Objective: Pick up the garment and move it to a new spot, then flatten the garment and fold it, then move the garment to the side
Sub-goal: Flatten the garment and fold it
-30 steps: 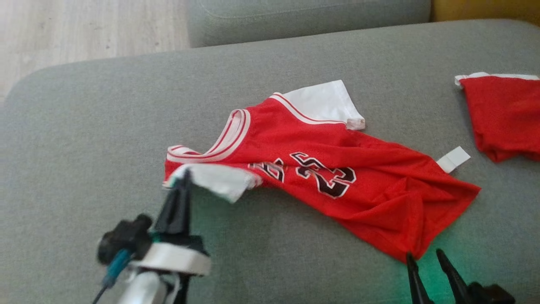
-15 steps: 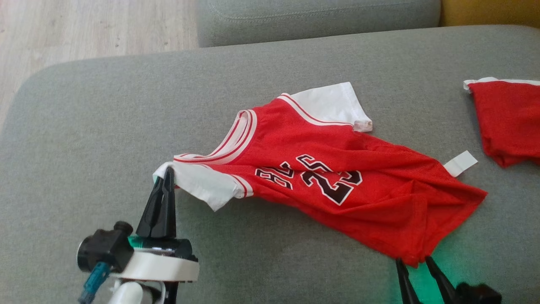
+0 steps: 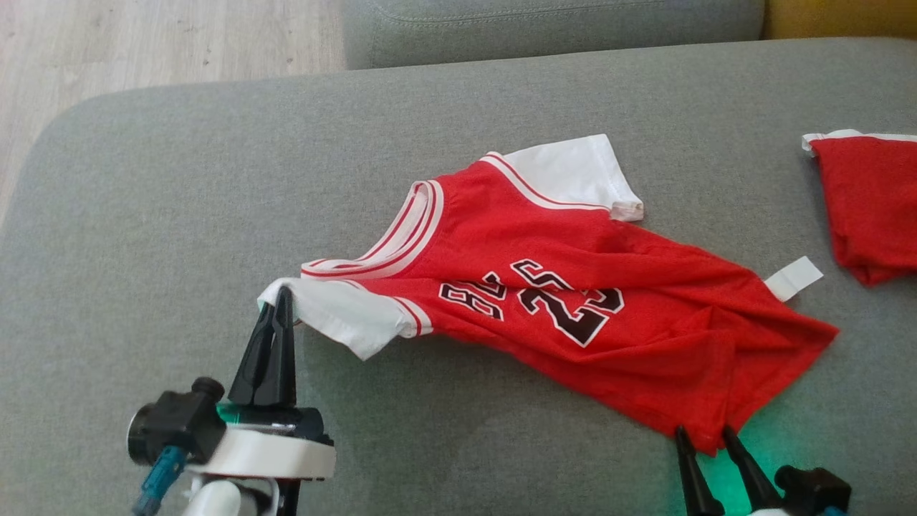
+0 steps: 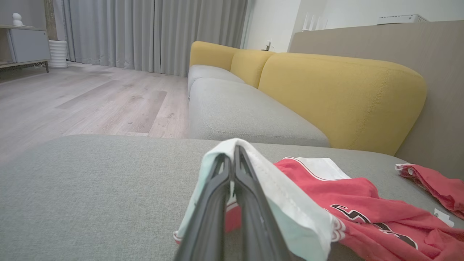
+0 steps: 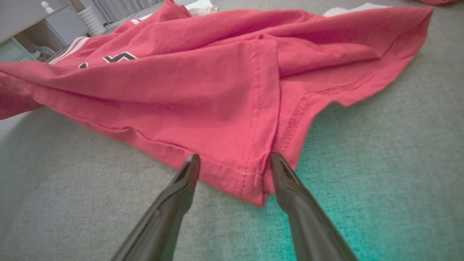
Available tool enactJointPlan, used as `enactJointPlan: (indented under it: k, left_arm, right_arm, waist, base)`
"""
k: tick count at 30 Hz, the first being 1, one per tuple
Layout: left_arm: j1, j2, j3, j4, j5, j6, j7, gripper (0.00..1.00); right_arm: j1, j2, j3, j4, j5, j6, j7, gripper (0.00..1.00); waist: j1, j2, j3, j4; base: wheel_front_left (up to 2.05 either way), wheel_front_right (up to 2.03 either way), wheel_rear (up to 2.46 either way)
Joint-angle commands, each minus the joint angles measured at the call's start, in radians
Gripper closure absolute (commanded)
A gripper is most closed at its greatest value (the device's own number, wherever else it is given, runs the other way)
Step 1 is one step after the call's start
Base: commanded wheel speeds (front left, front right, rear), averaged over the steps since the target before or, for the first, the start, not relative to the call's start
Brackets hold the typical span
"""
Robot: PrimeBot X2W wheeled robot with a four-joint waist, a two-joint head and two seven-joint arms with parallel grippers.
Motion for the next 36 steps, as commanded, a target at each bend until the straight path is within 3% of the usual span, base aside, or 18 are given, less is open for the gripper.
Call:
enactJointPlan:
  k: [1, 3, 5, 6, 7, 12, 18, 24, 30, 33, 36]
  left_arm:
    - [-0.041, 0.016, 0.037, -0.032, -0.003, 0.005, -0.004, 1.00]
    - [-0.039, 0.016, 0.038, -0.029, -0.006, 0.007, -0.006, 1.00]
    - [-0.038, 0.016, 0.038, -0.027, -0.008, 0.008, -0.007, 1.00]
    - [-0.038, 0.016, 0.038, -0.025, -0.010, 0.008, -0.007, 1.00]
    - [-0.037, 0.016, 0.037, -0.024, -0.011, 0.008, -0.008, 1.00]
    - [-0.045, 0.022, 0.041, -0.035, -0.016, 0.000, -0.016, 1.00]
    - [-0.109, 0.036, 0.061, -0.090, -0.049, -0.042, -0.023, 1.00]
    - [-0.232, 0.059, 0.090, -0.160, -0.089, -0.089, -0.005, 1.00]
    - [-0.490, 0.108, 0.109, -0.220, -0.116, -0.149, 0.080, 1.00]
    - [-0.626, 0.121, 0.113, -0.161, -0.148, -0.170, 0.136, 1.00]
    - [-0.763, 0.128, 0.100, -0.054, -0.179, -0.189, 0.184, 1.00]
  right_arm:
    - [-0.019, -0.018, 0.027, -0.019, 0.007, 0.007, -0.004, 0.06]
    - [-0.022, -0.017, 0.031, -0.015, 0.009, 0.007, -0.004, 0.21]
    - [-0.024, -0.016, 0.035, -0.012, 0.010, 0.007, -0.004, 0.59]
    - [-0.025, -0.016, 0.037, -0.014, 0.010, 0.007, -0.004, 0.68]
    - [-0.026, -0.017, 0.038, -0.017, 0.008, 0.007, -0.004, 1.00]
    - [-0.026, -0.026, 0.013, -0.089, -0.015, 0.007, -0.004, 1.00]
    - [-0.048, -0.039, -0.128, -0.346, -0.035, 0.007, -0.004, 1.00]
    - [-0.098, -0.107, -0.209, -0.549, -0.038, 0.007, -0.004, 1.00]
    - [-0.265, -0.301, -0.194, -0.617, -0.027, 0.007, -0.003, 1.00]
    - [-0.425, -0.401, -0.114, -0.561, -0.006, 0.007, 0.036, 1.00]
    - [-0.616, -0.453, -0.006, -0.452, 0.038, 0.007, 0.073, 1.00]
  waist:
    - [0.0000, 0.0000, -0.002, -0.001]
    - [0.0000, 0.0000, -0.004, -0.003]
    - [0.0000, 0.0000, -0.008, -0.004]
    - [0.0000, 0.0000, -0.010, -0.005]
    - [0.0000, 0.0000, -0.012, -0.005]
    - [0.0000, 0.0000, -0.027, -0.007]
    - [0.0000, 0.0000, -0.071, -0.019]
    - [0.0000, 0.0000, -0.117, -0.031]
    - [0.0000, 0.0000, -0.125, -0.039]
    - [0.0000, 0.0000, -0.104, -0.037]
    - [0.0000, 0.0000, -0.049, -0.023]
  base:
    - [0.00, 0.00, 0.00]
    - [0.00, 0.00, 0.00]
    - [0.00, 0.00, 0.00]
    - [0.00, 0.00, 0.00]
    - [0.00, 0.00, 0.00]
    - [0.00, 0.00, 0.00]
    - [0.00, 0.00, 0.00]
    - [0.00, 0.00, 0.00]
    - [0.00, 0.00, 0.00]
    - [0.00, 0.00, 0.00]
    - [0.00, 0.00, 0.00]
